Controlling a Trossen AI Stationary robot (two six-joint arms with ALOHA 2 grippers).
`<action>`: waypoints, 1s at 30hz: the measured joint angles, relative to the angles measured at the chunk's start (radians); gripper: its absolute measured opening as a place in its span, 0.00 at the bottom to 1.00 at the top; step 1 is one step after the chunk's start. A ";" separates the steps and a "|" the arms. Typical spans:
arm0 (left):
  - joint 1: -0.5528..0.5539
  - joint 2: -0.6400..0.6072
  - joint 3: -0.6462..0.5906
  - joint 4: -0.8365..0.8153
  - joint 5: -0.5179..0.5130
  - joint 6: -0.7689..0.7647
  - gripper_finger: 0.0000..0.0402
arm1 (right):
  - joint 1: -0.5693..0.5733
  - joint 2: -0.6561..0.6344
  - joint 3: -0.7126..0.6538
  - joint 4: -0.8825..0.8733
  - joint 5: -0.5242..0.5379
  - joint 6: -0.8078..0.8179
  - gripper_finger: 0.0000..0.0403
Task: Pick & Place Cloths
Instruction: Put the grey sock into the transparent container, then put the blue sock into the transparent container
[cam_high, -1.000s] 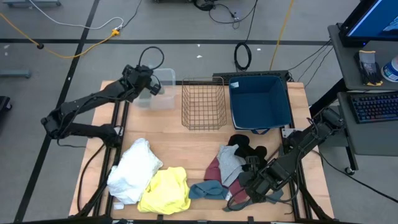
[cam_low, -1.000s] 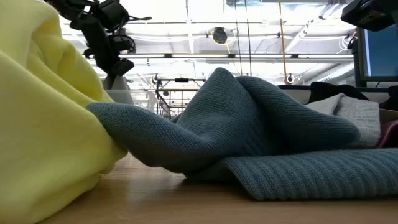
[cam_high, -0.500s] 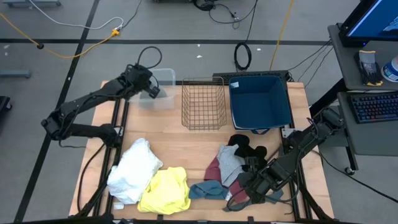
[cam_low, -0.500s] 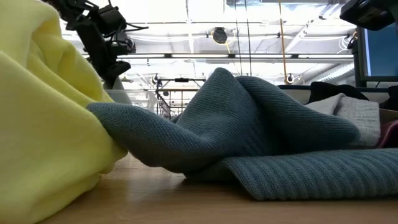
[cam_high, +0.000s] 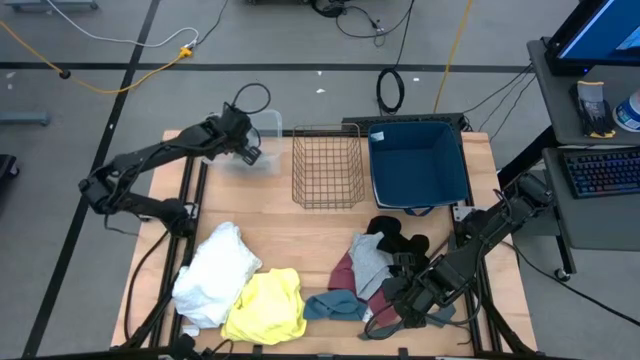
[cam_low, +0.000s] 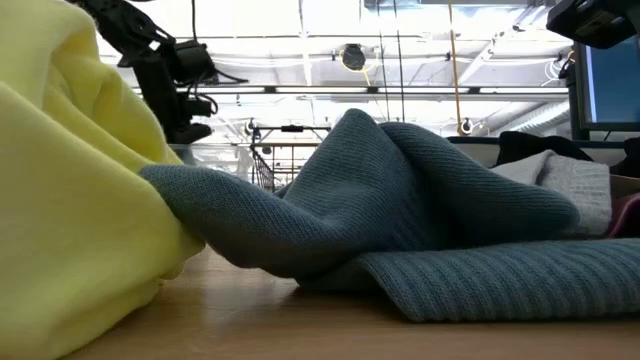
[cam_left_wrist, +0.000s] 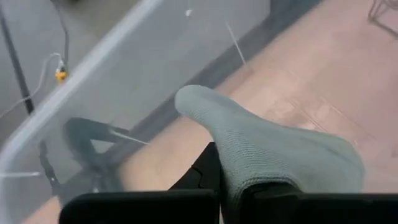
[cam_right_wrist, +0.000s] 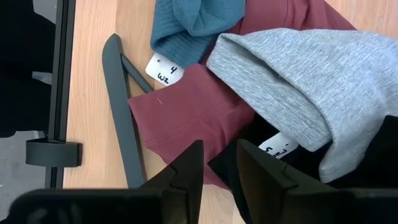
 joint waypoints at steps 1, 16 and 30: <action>0.000 0.010 0.000 0.001 0.001 0.001 0.01 | 0.000 0.000 0.000 0.000 0.000 0.001 0.22; 0.005 0.034 0.000 0.022 0.066 -0.027 0.09 | 0.000 0.000 0.000 -0.001 0.000 0.021 0.22; 0.005 -0.031 0.000 0.022 0.088 -0.047 0.44 | -0.001 0.000 0.000 0.002 0.001 0.021 0.22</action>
